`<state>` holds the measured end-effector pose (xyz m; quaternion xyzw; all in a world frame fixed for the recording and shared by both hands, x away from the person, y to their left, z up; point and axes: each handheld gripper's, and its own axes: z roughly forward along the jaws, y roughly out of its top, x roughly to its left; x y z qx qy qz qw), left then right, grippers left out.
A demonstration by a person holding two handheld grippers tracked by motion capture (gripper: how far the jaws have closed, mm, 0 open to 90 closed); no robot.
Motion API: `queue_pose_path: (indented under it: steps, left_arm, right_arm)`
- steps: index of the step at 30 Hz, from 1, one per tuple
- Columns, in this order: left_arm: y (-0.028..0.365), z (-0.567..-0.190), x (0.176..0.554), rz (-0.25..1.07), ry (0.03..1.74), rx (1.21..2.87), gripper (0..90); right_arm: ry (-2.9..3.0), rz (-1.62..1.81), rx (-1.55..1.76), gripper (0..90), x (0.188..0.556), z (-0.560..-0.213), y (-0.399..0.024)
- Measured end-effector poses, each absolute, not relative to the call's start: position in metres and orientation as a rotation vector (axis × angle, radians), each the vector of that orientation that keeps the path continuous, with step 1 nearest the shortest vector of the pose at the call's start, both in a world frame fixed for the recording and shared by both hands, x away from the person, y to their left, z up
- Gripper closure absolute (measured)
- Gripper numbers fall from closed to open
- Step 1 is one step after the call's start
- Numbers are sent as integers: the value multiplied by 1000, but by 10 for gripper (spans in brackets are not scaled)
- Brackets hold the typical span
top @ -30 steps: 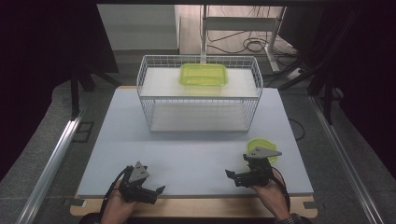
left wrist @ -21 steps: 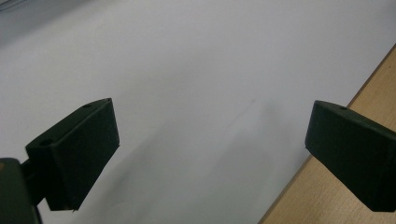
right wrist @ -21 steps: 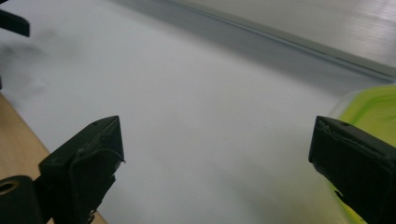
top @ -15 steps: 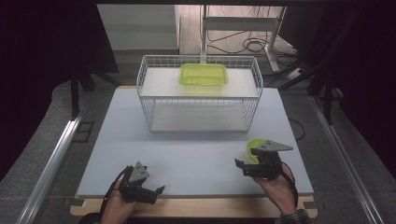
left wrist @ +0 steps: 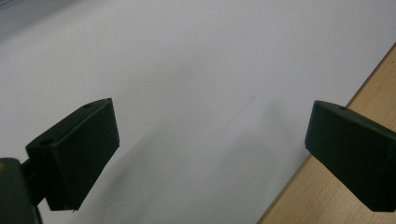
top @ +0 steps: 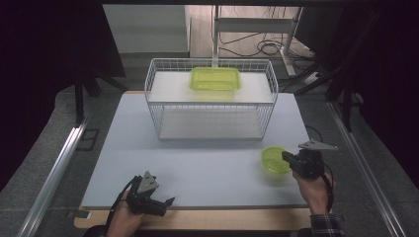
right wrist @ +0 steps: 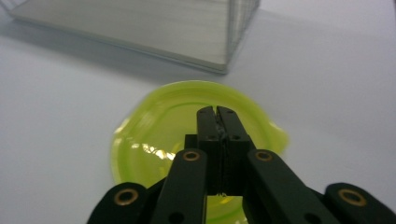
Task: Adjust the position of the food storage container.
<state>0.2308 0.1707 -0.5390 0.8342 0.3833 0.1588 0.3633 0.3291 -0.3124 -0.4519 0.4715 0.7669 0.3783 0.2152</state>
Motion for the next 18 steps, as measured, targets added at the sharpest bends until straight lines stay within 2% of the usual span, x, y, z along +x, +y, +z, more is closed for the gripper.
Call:
queue_pose_path:
  steps: [10,18]
  left_arm:
    - [170,-540,230,411,987,2155,27]
    - [169,-540,231,413,984,2169,29]
  right_arm:
    - [2045,986,1405,890,339,-460,-344]
    - [2050,943,1410,886,340,-469,-346]
